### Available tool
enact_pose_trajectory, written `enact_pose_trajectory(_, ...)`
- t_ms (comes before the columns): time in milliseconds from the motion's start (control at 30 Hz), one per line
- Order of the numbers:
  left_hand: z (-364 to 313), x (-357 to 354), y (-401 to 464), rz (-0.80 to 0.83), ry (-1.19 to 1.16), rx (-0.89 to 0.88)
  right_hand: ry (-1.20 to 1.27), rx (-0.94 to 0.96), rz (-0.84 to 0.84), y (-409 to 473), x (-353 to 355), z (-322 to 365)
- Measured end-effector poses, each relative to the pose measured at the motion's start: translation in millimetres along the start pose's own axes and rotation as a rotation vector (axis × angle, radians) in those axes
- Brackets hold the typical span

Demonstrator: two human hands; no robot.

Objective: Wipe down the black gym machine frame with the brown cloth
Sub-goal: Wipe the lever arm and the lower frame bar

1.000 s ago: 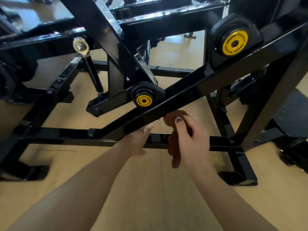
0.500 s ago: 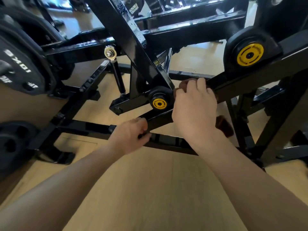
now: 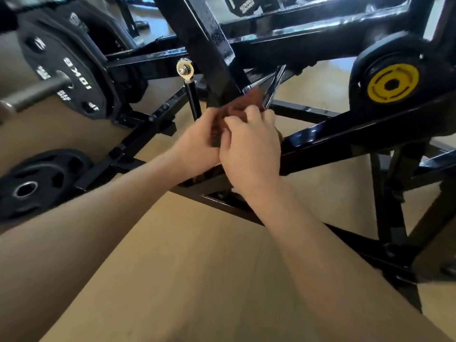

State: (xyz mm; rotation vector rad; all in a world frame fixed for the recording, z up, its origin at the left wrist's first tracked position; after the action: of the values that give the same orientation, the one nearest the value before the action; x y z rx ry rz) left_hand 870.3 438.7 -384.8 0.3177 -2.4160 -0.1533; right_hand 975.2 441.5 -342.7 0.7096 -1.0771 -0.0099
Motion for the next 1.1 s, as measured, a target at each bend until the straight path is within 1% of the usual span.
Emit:
enact_pose_trajectory(67, -1.0, 10.5, 3.7, -0.003, 0.125, 0.01, -0.07, 0.102, 0.065, 0.6, -5.4, 10.7)
enact_pose_trajectory(133, 6.9, 17.6, 3.8, 0.02, 0.168, 0.05, -0.121, 0.182, 0.096, -1.9, -9.0, 20.8)
enact_pose_trajectory(200, 18.8, 18.8, 0.4, 0.082, 0.232, 0.112, -0.152, 0.242, 0.109, -5.6, -12.8, 31.4)
enact_pose_trajectory(300, 46.5, 20.4, -10.5, 0.193, 0.346, 0.263, -0.21, 0.289, 0.162, -7.7, -21.3, 37.9)
enact_pose_trajectory(367, 61.5, 23.7, -18.6, 0.246, 0.388, 0.329, -0.293, 0.334, 0.191, -6.4, -27.3, 44.4)
enact_pose_trajectory(433, 74.6, 27.9, -26.0, 0.272, 0.401, 0.365, -0.415, 0.42, 0.26, -10.2, -43.4, 57.8)
enact_pose_trajectory(500, 89.1, 28.2, -33.6, 0.289, 0.377, 0.38, -0.518, 0.473, 0.389, -24.6, -75.0, 64.8)
enact_pose_trajectory(567, 112.5, 26.2, -42.8, 0.321, 0.355, 0.388, -0.578, 0.437, 0.513, -44.7, -110.6, 56.7)
enact_pose_trajectory(667, 158.3, 30.6, -50.8, 0.326, 0.387, 0.376, -0.667, 0.425, 0.539, -60.0, -140.2, 46.9)
enact_pose_trajectory(767, 211.9, 45.7, -58.7, 0.326, 0.535, 0.429, -0.664, 0.432, 0.567, -56.3, -161.7, 50.7)
enact_pose_trajectory(833, 246.0, 53.1, -61.8, 0.375, 0.671, 0.425, -0.653, 0.453, 0.609, -54.2, -183.7, 55.4)
enact_pose_trajectory(900, 271.6, 56.5, -58.2, 0.432, 0.771, 0.367, -0.588, 0.451, 0.649, -53.0, -208.5, 62.3)
enact_pose_trajectory(1000, 292.0, 54.4, -41.7, 0.476, 0.881, 0.232, -0.453, 0.351, 0.714, -51.3, -248.5, 78.1)
enact_pose_trajectory(1100, 309.7, 40.4, -28.5, 0.496, 0.898, 0.148, -0.363, 0.221, 0.634, -44.7, -267.9, 86.4)
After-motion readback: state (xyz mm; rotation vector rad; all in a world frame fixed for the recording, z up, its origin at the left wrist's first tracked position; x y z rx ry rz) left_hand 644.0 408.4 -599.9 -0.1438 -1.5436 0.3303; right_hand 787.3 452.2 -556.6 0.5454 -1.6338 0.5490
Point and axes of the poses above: each hand's wrist, its own y-axis towards the middle knuckle, its own x-axis out of the back of the hand, z = x × y, the point moved 10 cm from there along y, towards the middle knuckle, and after that the axes turned 5 degrees about -z, right-handed, at the moved point
